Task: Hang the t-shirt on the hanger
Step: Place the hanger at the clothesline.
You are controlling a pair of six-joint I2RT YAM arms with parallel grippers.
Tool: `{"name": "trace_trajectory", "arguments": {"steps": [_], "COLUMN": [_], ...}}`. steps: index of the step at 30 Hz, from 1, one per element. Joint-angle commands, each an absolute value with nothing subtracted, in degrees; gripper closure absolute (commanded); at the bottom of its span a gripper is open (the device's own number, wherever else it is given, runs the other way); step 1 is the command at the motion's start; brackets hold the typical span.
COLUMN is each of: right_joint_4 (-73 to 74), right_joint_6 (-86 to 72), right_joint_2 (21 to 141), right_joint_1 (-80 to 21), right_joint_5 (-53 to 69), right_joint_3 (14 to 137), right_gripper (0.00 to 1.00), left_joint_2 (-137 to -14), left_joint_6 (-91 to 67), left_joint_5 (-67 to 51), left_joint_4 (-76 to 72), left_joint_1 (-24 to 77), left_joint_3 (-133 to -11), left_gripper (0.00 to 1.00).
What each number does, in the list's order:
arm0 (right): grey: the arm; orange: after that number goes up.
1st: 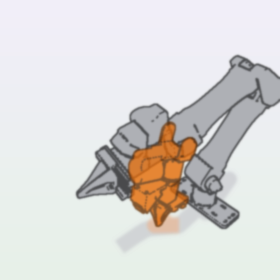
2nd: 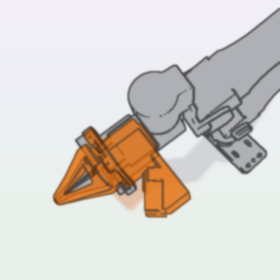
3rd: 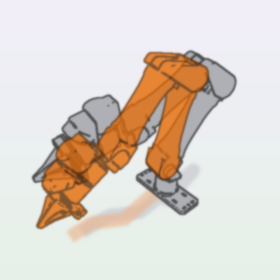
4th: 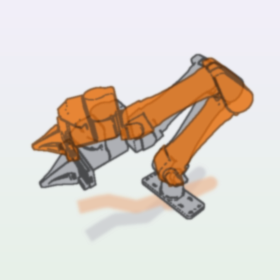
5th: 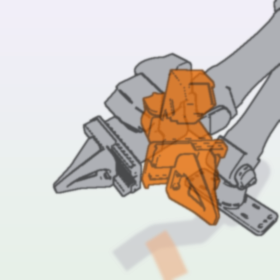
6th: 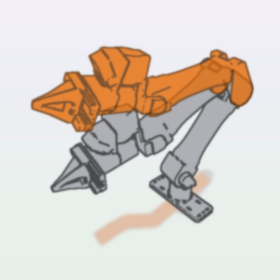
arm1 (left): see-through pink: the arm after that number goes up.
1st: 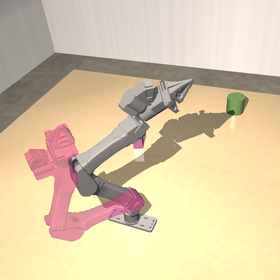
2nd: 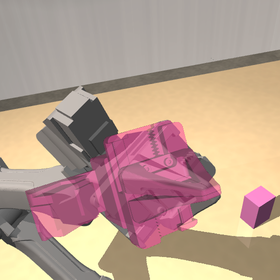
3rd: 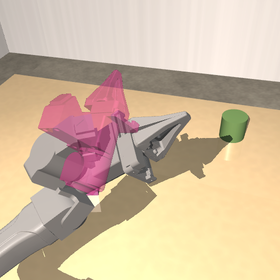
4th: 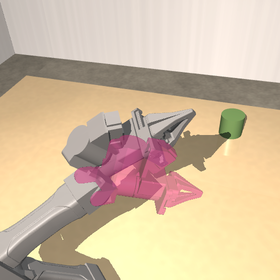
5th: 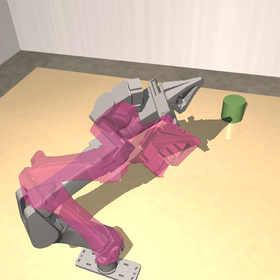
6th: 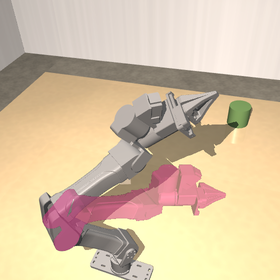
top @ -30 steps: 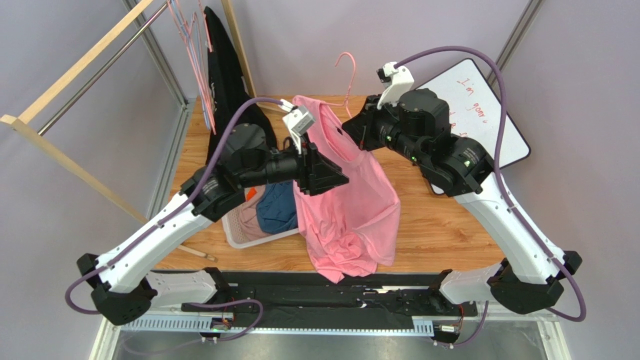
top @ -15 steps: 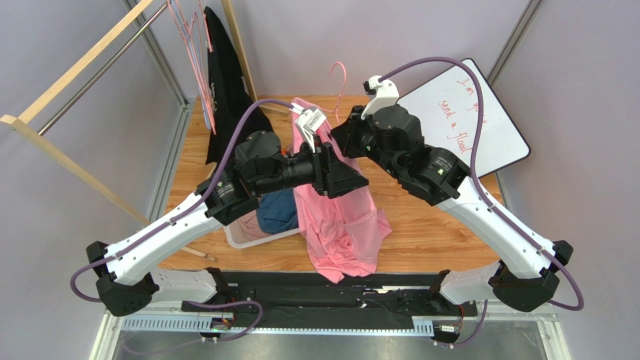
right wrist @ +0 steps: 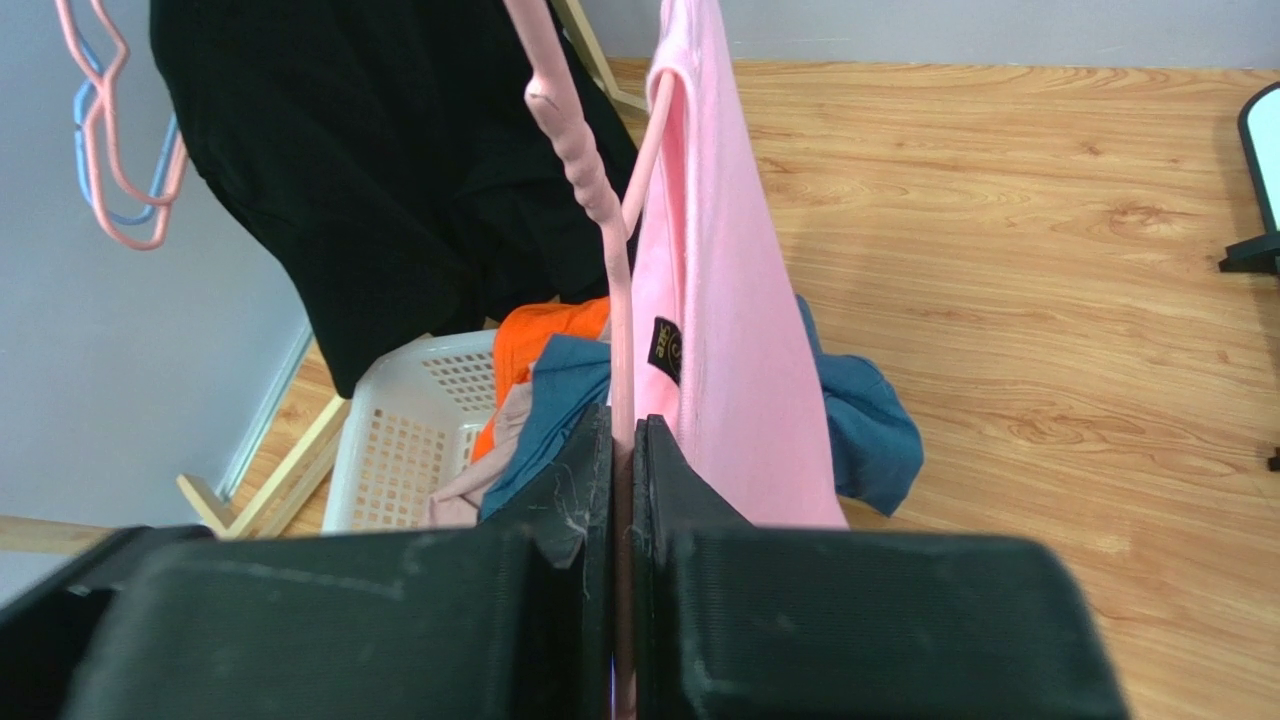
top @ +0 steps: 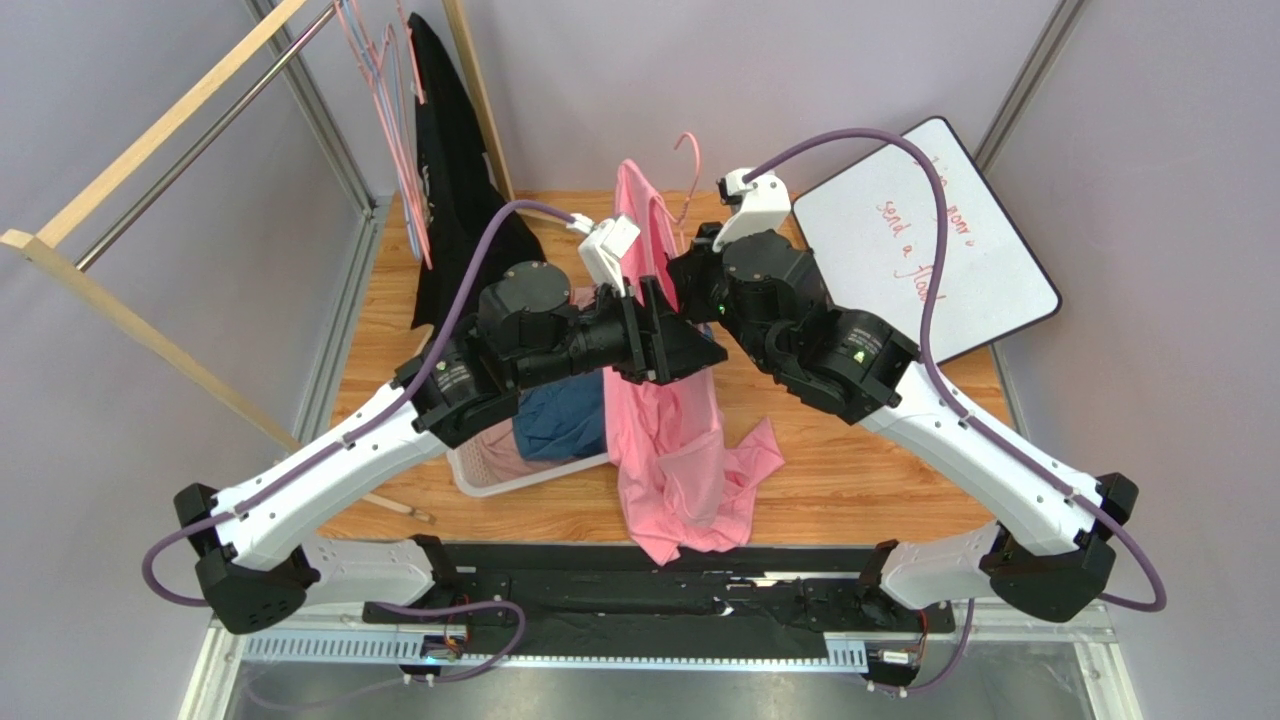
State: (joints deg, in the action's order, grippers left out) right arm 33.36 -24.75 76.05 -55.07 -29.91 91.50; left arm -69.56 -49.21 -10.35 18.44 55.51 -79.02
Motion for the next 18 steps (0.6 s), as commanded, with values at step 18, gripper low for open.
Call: {"name": "trace_trajectory", "arguments": {"steps": [18], "right_joint_4": [26.5], "right_joint_6": [-28.6], "right_joint_2": [73.5], "right_joint_1": [-55.7], "right_joint_5": [-30.8], "right_joint_3": [92.3], "right_gripper": [1.0], "left_joint_2": [-67.0], "left_joint_6": [-43.2], "left_joint_5": [-9.1], "left_joint_4": [4.9], "left_joint_1": [51.9], "left_joint_3": [-70.8], "left_gripper": [0.42]}}
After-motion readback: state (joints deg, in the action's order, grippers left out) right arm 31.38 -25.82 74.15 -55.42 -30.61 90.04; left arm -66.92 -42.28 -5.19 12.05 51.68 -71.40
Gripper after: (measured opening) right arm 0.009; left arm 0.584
